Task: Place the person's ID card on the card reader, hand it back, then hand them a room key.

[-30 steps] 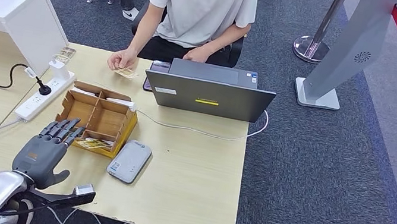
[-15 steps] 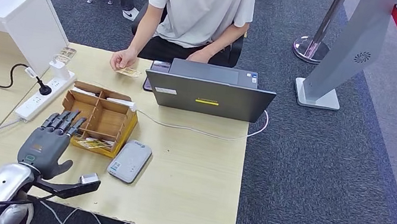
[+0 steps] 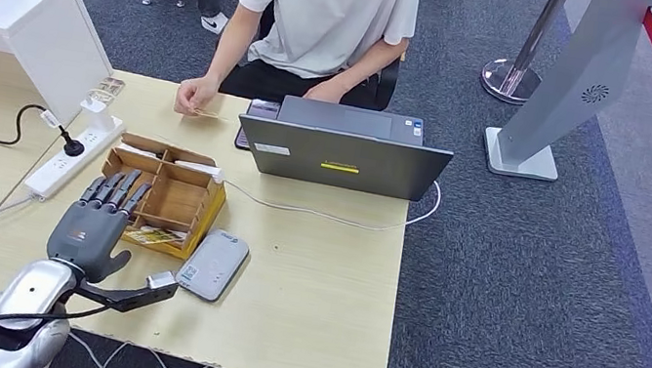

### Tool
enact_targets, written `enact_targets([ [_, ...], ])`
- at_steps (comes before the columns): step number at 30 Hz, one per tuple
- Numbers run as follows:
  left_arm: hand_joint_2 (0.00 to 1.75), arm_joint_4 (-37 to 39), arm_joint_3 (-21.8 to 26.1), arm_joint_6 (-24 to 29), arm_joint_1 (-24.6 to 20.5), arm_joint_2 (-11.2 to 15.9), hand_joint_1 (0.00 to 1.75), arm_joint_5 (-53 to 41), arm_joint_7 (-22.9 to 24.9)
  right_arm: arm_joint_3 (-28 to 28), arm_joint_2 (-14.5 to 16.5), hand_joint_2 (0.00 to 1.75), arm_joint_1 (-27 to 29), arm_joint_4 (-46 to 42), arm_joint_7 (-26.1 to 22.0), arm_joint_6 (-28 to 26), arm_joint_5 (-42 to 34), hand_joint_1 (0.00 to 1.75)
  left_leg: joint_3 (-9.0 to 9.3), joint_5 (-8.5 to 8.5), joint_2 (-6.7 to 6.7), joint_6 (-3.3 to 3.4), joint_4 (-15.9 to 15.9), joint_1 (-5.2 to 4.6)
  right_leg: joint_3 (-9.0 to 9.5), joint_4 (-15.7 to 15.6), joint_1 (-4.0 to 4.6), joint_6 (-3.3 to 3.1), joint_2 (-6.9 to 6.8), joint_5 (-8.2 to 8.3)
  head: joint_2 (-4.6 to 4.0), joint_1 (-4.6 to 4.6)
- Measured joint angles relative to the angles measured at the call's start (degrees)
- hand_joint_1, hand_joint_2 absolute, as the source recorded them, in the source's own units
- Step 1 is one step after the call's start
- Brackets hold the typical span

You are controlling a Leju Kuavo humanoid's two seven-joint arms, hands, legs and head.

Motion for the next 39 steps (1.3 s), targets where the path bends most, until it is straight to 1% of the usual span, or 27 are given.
enact_targets([
  [2, 1.75, 1.2, 0.0, 0.1, -0.6, -0.5, 0.00, -0.4, -0.1, 0.0, 0.0, 0.00, 0.0, 0.0, 0.0, 0.0, 0.0, 0.00, 0.00, 0.00, 0.00, 0.00, 0.0, 0.00, 0.00, 0.0, 0.00, 0.00, 0.00, 0.00, 0.00, 0.00],
  [6, 1.75, 2.9, 0.0, 0.3, -1.1, -1.4, 1.75, -0.7, -0.4, 0.0, 0.0, 0.00, -0.1, 0.0, 0.0, -0.1, 0.1, 0.00, 0.00, 0.00, 0.00, 0.00, 0.0, 0.00, 0.00, 0.0, 0.00, 0.00, 0.01, 0.00, 0.00, -0.01],
  [12, 1.75, 3.6, 0.0, 1.5, -1.0, -1.9, 1.75, -0.7, -1.1, 0.0, 0.0, 0.00, -0.1, 0.0, 0.0, -0.2, 0.1, 0.00, -0.01, 0.00, 0.00, 0.00, 0.0, 0.00, 0.00, 0.0, 0.00, 0.00, 0.01, 0.00, 0.00, -0.01],
  [26, 1.75, 3.7, 0.0, 3.3, 0.0, -1.8, 1.75, 0.1, -2.4, 0.0, 0.1, 0.00, 0.0, 0.0, -0.2, -0.1, 0.6, 0.00, -0.01, 0.00, 0.00, 0.00, 0.0, 0.00, 0.02, 0.0, 0.00, 0.00, 0.00, 0.00, 0.00, -0.01],
  [32, 1.75, 3.3, 0.0, 7.3, 0.7, -1.8, 1.75, -0.5, -2.4, 0.0, 0.1, 0.00, 0.0, 0.0, -0.5, -0.1, 0.9, 0.00, 0.00, 0.00, 0.00, 0.00, 0.0, 0.00, 0.01, 0.0, 0.00, 0.00, 0.00, 0.00, 0.00, 0.00],
  [35, 1.75, 1.7, 0.1, 8.6, 1.2, -1.7, 1.75, 0.7, -2.9, -0.1, 0.1, 0.00, 0.0, 0.0, -0.6, -0.3, 1.0, 0.00, -0.01, 0.00, -0.01, 0.00, 0.0, 0.00, 0.01, 0.0, 0.00, 0.00, 0.00, 0.00, 0.00, 0.00],
  [39, 1.75, -3.6, 0.3, 8.4, 2.1, -1.5, 1.75, 2.9, -4.4, -0.5, 0.1, 0.00, 0.1, 0.0, -0.7, -0.6, 1.1, 0.00, -0.01, 0.00, -0.01, 0.00, 0.0, 0.00, 0.01, 0.0, 0.00, 0.00, -0.01, 0.00, 0.00, 0.00],
])
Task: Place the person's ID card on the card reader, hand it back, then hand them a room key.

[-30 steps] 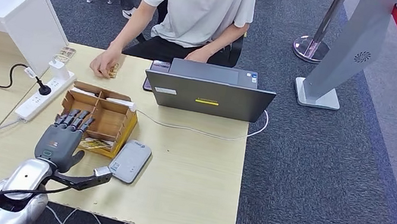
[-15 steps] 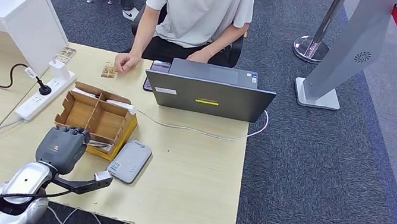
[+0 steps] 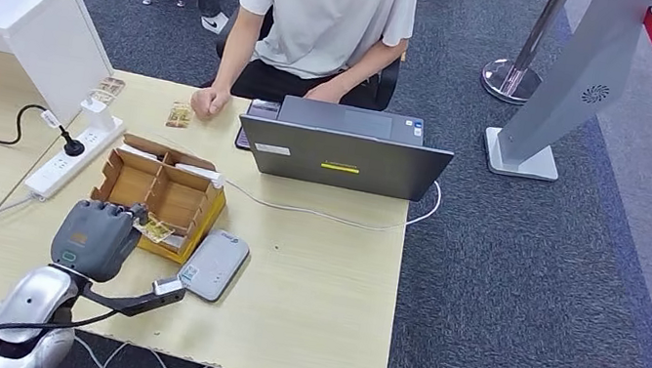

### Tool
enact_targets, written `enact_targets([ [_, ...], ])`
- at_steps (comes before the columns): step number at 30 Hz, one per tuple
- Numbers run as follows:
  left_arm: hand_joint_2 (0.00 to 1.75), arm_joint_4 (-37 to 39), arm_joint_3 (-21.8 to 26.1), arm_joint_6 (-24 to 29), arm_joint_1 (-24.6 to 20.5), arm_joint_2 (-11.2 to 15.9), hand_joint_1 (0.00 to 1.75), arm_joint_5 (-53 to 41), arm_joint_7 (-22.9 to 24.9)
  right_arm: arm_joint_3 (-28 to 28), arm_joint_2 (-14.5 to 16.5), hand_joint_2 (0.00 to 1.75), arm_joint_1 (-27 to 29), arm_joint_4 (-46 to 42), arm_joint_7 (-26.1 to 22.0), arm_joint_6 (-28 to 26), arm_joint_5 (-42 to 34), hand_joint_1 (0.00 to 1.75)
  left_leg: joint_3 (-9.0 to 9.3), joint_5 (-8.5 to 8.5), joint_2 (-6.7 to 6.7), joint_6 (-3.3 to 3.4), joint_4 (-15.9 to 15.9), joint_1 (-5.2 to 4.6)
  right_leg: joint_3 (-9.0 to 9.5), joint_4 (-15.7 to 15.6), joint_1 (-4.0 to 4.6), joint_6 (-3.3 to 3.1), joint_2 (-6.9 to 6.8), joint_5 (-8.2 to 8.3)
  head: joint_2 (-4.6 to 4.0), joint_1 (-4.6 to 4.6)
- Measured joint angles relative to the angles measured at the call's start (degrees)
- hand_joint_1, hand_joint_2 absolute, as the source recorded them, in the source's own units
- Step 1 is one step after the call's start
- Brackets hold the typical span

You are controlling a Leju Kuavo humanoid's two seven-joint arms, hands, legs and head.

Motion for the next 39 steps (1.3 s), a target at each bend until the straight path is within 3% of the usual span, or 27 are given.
enact_targets([
  [6, 1.75, -8.9, 0.0, -1.9, 0.9, 0.3, 1.75, 1.0, -0.8, -1.0, 0.1, 0.00, 0.1, 0.0, 0.0, -0.4, 0.0, 0.00, 0.00, 0.00, 0.00, 0.00, 0.0, 0.00, 0.00, 0.0, 0.00, 0.00, 0.00, 0.00, 0.00, 0.00],
  [16, 1.75, -15.9, -0.3, -0.7, 1.6, 0.9, 1.75, 1.4, -2.0, -1.7, 0.3, 0.00, 0.1, 0.0, -0.1, -0.7, 0.0, 0.00, 0.00, 0.02, 0.00, -0.03, 0.0, 0.01, -0.03, 0.0, 0.00, 0.00, 0.00, 0.00, 0.00, 0.00],
  [21, 1.75, -21.8, -1.5, -2.8, -3.1, 2.5, 1.75, 1.2, 0.0, -2.1, 0.5, 0.00, 0.0, 0.0, 0.0, -0.2, 2.2, 0.00, -0.01, 0.06, -0.09, -0.01, 0.0, 0.00, -0.02, 0.0, 0.00, 0.00, -0.08, 0.01, 0.00, 0.02],
  [24, 1.75, -17.0, -1.4, -4.0, -11.2, 4.0, 1.75, -2.4, 1.4, -1.8, 0.5, 0.00, -0.5, 0.0, 0.3, 1.0, 4.1, 0.00, -0.03, 0.22, -0.24, -0.05, 0.0, 0.01, 0.00, 0.0, 0.01, -0.04, -0.22, 0.10, 0.00, 0.04],
  [27, 1.75, -5.9, -0.6, -1.9, -19.3, 5.1, 1.75, -5.1, 1.6, -1.2, 0.8, 0.00, -1.4, 0.0, 1.0, 1.1, 5.0, 0.00, -0.03, 0.37, -0.23, -0.18, 0.0, 0.03, -0.06, 0.1, 0.02, -0.16, -0.19, 0.27, 0.00, 0.02],
  [31, 1.75, 5.9, 0.1, 1.0, -24.5, 5.1, 1.75, -6.2, 1.7, -1.0, 0.8, 0.00, -1.7, 0.0, 1.4, 1.7, 5.1, 0.00, -0.03, 0.44, -0.19, -0.21, 0.0, 0.03, -0.08, 0.1, 0.02, -0.15, -0.11, 0.32, 0.00, -0.04],
  [35, 1.75, 10.7, 0.1, 1.2, -25.6, 4.9, 0.00, -6.7, 2.1, -1.0, 0.7, 0.00, -1.5, 0.0, 0.8, 2.0, 4.7, 0.00, -0.09, 0.43, -0.17, -0.20, 0.0, 0.02, -0.14, 0.1, 0.01, -0.14, -0.08, 0.32, 0.00, -0.03],
  [39, 1.75, 12.7, 0.1, 1.4, -25.7, 4.4, 0.00, -6.8, 2.6, -1.3, 0.7, 0.00, -1.1, 0.0, 0.5, 1.9, 4.1, 0.00, -0.18, 0.42, -0.18, -0.19, 0.0, 0.01, -0.21, 0.0, 0.01, -0.13, -0.10, 0.31, 0.00, -0.03],
])
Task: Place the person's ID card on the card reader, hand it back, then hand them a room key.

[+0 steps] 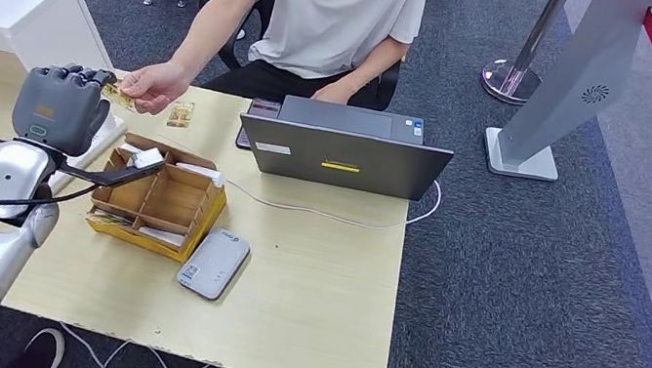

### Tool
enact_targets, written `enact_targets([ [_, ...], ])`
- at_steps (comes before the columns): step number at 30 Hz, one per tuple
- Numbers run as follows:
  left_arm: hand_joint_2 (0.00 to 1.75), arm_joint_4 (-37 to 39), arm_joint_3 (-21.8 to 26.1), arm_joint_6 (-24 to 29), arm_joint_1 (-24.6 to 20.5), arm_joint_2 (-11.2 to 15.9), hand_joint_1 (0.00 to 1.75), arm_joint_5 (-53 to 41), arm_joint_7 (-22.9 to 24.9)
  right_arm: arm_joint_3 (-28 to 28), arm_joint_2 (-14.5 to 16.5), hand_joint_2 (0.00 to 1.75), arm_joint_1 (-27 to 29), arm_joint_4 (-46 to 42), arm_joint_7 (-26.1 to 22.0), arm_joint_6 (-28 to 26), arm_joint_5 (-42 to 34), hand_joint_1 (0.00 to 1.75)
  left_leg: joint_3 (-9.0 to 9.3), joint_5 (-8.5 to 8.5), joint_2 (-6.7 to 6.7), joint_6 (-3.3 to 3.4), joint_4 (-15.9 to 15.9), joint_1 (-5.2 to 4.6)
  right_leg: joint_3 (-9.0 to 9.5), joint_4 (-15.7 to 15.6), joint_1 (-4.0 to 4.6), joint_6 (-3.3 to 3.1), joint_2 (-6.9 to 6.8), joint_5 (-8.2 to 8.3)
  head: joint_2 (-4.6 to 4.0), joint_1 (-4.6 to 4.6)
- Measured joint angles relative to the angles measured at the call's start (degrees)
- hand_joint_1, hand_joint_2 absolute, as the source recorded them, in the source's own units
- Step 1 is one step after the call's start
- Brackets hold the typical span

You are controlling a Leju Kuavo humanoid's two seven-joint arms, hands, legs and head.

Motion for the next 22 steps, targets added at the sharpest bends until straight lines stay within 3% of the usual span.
enact_targets([
  [10, 1.75, 0.5, 0.1, 2.3, 3.0, -1.0, 0.00, 2.2, -1.3, -1.0, -0.1, 0.00, 0.7, 0.0, 1.0, -0.7, -0.4, 0.00, -0.02, 0.00, 0.01, 0.00, 0.0, 0.01, -0.02, 0.0, 0.01, 0.00, 0.00, 0.00, 0.00, 0.00],
  [13, 1.75, -1.4, 0.9, 2.6, 5.4, -0.9, 0.00, 7.6, -4.1, -1.5, -0.1, 0.00, 0.7, 0.0, 1.0, -1.0, -0.8, 0.00, -0.04, -0.02, 0.04, 0.00, 0.0, 0.01, 0.01, 0.0, 0.01, 0.00, 0.04, 0.00, 0.00, -0.01],
  [15, 1.75, -5.0, 2.2, 2.6, 9.5, -0.6, 0.00, 15.9, -7.9, -2.1, -0.1, 0.00, 0.8, 0.0, 0.9, -1.3, -1.3, 0.00, -0.03, -0.08, 0.18, 0.01, -0.1, 0.00, 0.02, 0.0, 0.00, 0.01, 0.20, -0.02, 0.00, 0.01],
  [17, 1.75, -10.5, 5.1, 2.3, 16.3, 0.2, 0.00, 27.4, -12.9, -3.0, -0.1, 0.00, 1.1, 0.0, 0.7, -1.7, -2.0, 0.00, 0.02, -0.19, 0.47, 0.01, -0.1, -0.01, -0.03, 0.0, 0.00, 0.01, 0.50, -0.05, 0.00, 0.01],
  [20, 1.75, -19.0, 13.9, -1.6, 28.0, 0.4, 0.00, 48.6, -22.2, -4.6, -0.1, 0.00, 1.7, 0.0, 0.2, -2.3, -3.1, 0.00, 0.04, -0.37, 0.74, 0.00, -0.1, 0.01, -0.16, 0.0, 0.01, -0.02, 0.78, -0.16, 0.00, -0.04],
  [22, 1.75, -22.0, 20.3, -7.0, 32.5, -0.4, 0.00, 58.5, -26.9, -5.3, -0.1, 0.00, 2.0, 0.0, 0.0, -2.7, -3.3, 0.00, 0.00, -0.40, 0.72, 0.02, -0.1, 0.02, -0.21, 0.0, 0.01, -0.02, 0.75, -0.23, 0.00, -0.08],
])
